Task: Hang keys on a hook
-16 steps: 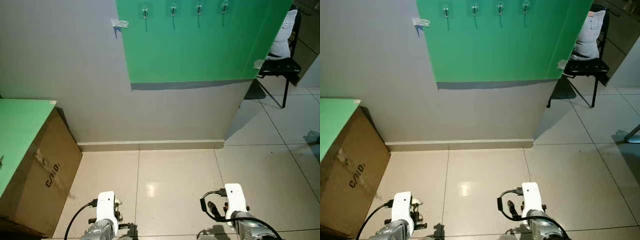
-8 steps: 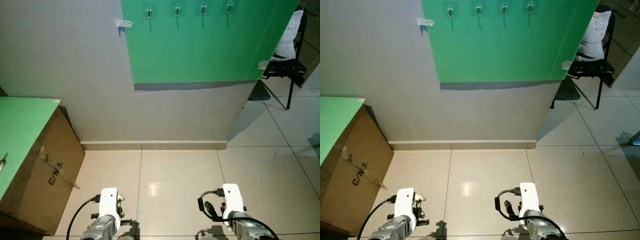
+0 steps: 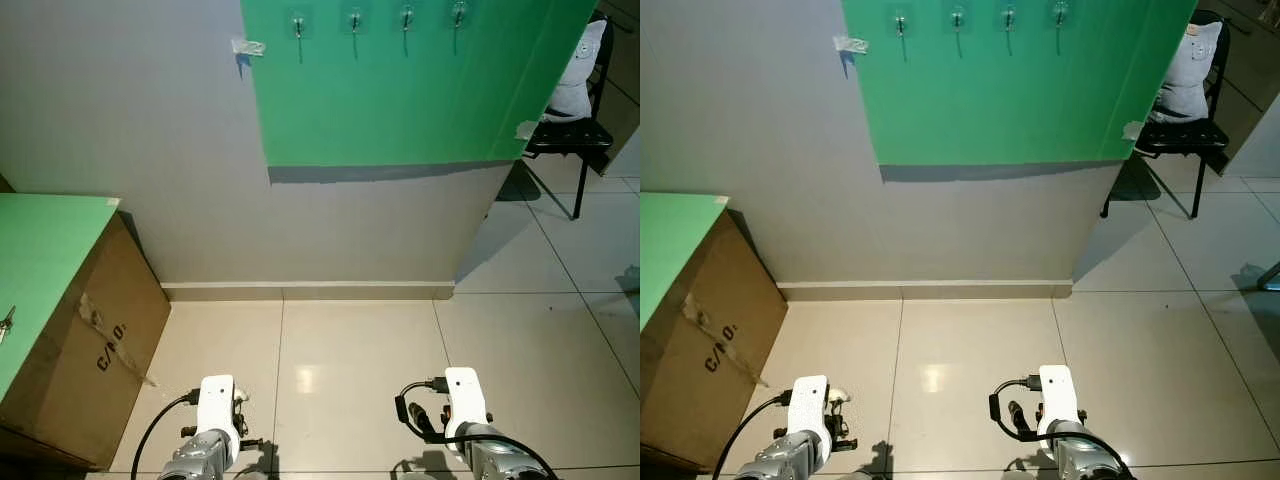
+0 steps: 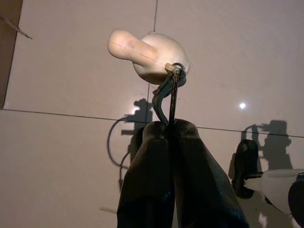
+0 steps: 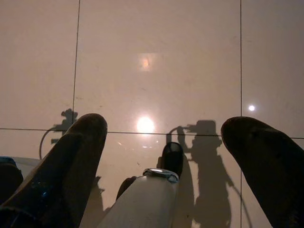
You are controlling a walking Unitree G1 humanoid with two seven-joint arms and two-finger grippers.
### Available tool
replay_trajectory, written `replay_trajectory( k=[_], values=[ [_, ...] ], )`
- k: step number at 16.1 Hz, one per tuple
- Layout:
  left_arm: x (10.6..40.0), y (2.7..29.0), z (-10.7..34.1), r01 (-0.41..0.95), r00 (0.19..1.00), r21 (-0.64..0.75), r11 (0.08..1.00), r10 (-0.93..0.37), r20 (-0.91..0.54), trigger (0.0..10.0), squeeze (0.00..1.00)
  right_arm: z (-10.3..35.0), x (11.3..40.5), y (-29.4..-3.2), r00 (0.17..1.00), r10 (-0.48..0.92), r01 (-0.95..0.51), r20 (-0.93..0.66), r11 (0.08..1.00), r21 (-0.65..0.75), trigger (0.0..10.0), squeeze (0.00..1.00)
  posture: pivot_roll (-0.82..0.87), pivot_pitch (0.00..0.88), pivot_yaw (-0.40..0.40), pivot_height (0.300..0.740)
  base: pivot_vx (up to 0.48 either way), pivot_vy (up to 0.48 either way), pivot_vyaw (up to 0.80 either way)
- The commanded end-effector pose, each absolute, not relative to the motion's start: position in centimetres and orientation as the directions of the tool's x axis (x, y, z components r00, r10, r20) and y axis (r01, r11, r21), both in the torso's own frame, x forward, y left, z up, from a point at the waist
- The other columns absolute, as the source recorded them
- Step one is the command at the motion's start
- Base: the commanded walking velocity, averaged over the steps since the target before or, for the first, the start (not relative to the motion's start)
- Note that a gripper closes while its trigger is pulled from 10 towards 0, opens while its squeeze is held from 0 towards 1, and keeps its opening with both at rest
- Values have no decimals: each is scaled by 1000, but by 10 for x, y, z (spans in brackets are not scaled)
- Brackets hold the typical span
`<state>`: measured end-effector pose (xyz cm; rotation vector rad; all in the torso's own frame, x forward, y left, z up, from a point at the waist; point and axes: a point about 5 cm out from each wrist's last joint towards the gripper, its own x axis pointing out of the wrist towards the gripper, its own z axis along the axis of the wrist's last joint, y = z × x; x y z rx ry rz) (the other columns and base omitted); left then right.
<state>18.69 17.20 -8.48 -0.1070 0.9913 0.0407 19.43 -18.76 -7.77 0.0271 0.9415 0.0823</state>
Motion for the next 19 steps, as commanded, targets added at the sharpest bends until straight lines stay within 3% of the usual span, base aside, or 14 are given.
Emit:
replay_trajectory(
  k=[1, 19],
  values=[
    [188, 173, -84, -72, 544, -67, 995, -17, -839, 0, 0, -77, 197, -186, 582, 88, -61, -809, 996, 65, 10000, 1000, -190, 19, 64, 740, 0, 0, 0],
    [189, 171, -84, -52, 543, -73, 996, -33, -839, 0, 0, -77, 197, -187, 582, 87, -69, -809, 996, 58, 10000, 1000, -198, 17, 69, 740, 0, 0, 0]
  ],
)
